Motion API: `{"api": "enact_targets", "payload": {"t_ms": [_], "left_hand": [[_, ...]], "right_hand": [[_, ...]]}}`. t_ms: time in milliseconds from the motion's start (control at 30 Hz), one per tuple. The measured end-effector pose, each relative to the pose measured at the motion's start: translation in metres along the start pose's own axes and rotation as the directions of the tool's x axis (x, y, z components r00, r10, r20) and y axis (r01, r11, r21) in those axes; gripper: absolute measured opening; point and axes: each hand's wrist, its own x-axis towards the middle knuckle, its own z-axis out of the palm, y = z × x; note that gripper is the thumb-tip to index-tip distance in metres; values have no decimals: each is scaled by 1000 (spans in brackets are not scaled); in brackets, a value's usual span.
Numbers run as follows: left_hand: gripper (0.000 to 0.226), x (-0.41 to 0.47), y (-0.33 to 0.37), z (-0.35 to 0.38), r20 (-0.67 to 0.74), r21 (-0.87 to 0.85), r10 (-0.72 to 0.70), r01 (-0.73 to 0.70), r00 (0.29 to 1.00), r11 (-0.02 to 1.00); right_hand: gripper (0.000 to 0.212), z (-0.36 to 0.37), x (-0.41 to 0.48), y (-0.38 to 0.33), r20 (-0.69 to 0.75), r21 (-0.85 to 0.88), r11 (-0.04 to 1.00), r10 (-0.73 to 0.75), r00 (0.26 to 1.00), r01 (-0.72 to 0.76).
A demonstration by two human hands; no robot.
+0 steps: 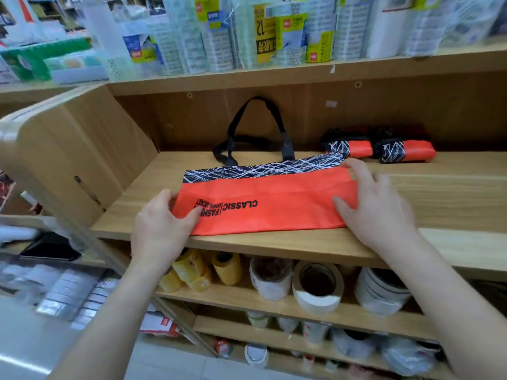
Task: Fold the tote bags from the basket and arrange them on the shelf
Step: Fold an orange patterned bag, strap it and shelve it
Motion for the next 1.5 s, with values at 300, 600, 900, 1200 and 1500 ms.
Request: {"api": "enact_targets", "payload": {"t_ms": [300,600,900,1200,1500], "left_hand": [[37,21,-26,-10,434,-231,481,-422,762,876],[50,30,-32,-31,534,-320,402,-263,744,910],[8,20,-12,-22,205,-445,-25,116,978,888],[53,19,-14,-5,39,-75,161,-158,986,985],[77,11,-30,-29,546,53,414,-524,728,850]], "right_hand": [[84,-8,13,8,455,64,928,-354,817,367],[96,-37,18,2,646,86,922,-340,683,378],[22,-39,11,8,447,532,798,20,894,-284],[58,7,2,-16,-74,80,991,113,991,-107],[44,11,0,-38,-22,-17,957,-289,957,288]]}}
